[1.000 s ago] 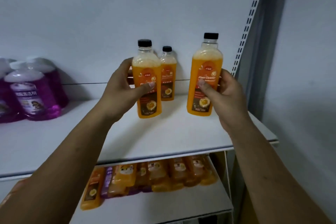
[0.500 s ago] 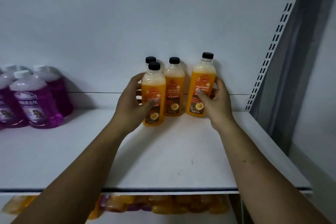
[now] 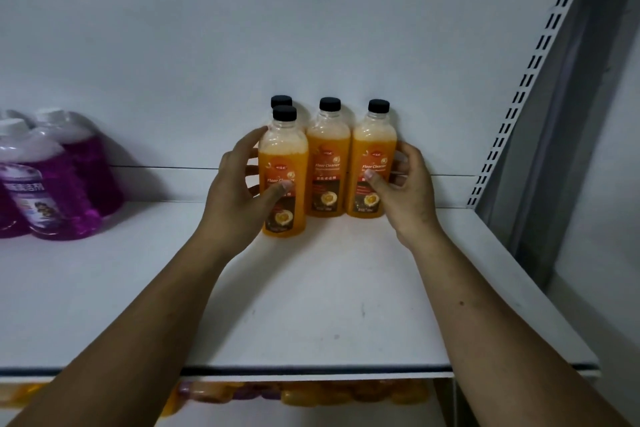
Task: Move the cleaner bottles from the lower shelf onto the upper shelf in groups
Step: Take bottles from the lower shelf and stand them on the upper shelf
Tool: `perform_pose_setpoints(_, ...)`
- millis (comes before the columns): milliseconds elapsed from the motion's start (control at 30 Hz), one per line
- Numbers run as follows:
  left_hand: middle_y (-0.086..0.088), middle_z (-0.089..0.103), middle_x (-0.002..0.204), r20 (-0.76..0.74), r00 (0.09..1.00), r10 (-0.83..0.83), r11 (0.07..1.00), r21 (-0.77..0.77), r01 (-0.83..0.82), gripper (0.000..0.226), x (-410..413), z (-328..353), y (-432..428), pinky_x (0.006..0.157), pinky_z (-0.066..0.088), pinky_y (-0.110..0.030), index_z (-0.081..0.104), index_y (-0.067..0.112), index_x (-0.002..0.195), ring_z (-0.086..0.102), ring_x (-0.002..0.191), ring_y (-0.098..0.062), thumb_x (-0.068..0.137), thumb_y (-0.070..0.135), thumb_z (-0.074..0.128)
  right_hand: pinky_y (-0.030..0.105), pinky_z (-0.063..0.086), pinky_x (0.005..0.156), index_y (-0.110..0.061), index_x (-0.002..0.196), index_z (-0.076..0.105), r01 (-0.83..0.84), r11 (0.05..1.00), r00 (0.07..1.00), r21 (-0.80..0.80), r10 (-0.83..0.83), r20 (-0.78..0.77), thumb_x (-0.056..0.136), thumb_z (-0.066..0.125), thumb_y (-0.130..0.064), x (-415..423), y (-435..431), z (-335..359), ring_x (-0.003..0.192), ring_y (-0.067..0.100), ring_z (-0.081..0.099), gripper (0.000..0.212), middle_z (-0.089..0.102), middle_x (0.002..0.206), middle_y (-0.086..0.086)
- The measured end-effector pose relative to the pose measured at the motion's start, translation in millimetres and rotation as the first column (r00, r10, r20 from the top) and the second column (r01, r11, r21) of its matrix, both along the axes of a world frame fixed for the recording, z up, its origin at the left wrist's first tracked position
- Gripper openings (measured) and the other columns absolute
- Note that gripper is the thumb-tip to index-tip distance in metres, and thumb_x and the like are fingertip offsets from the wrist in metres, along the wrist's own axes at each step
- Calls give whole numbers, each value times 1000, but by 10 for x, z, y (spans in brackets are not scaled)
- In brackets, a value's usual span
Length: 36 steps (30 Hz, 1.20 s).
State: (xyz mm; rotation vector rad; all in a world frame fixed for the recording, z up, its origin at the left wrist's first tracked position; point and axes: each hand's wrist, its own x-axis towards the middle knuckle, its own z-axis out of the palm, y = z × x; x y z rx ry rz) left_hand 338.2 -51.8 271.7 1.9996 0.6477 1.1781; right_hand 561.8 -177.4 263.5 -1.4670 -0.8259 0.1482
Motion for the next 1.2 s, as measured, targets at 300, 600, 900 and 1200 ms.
perform_pose_setpoints(300,4,49,147,22,1000,22,1000,17,-22,73,17,-18,-3,78,50,-3,41,33,152,54,122,-5,91,19,80,36,55,99,-30,147,45,-10,999,1000,-38,11,16,84,87,-20,0,24,-62,123,12,60,77,59,131,-15)
perform_pose_setpoints(600,5,45,150,6,1000,-22,1000,1,22,77,29,-54,-21,81,51,-14,34,43,150,55,126,-9,91,25,80,26,53,87,-28,150,38,68,994,997,-80,-65,41,80,90,-36,-30,-50,-71,123,16,59,88,56,141,0)
perform_pose_setpoints(900,5,46,149,36,999,-31,1000,-3,31,76,-15,-40,-101,84,57,-24,37,40,151,55,127,-11,91,24,81,32,53,89,-31,141,45,184,981,981,-64,-180,66,83,86,-41,-106,-213,-66,117,18,57,72,55,137,1)
perform_pose_setpoints(1200,2,42,151,-12,1000,-7,1000,21,7,89,-22,-4,-119,91,60,-37,27,47,156,55,129,-18,90,25,82,26,54,81,-26,132,52,194,981,978,-16,-192,81,87,83,-39,-180,-241,-36,108,16,61,56,59,127,-1)
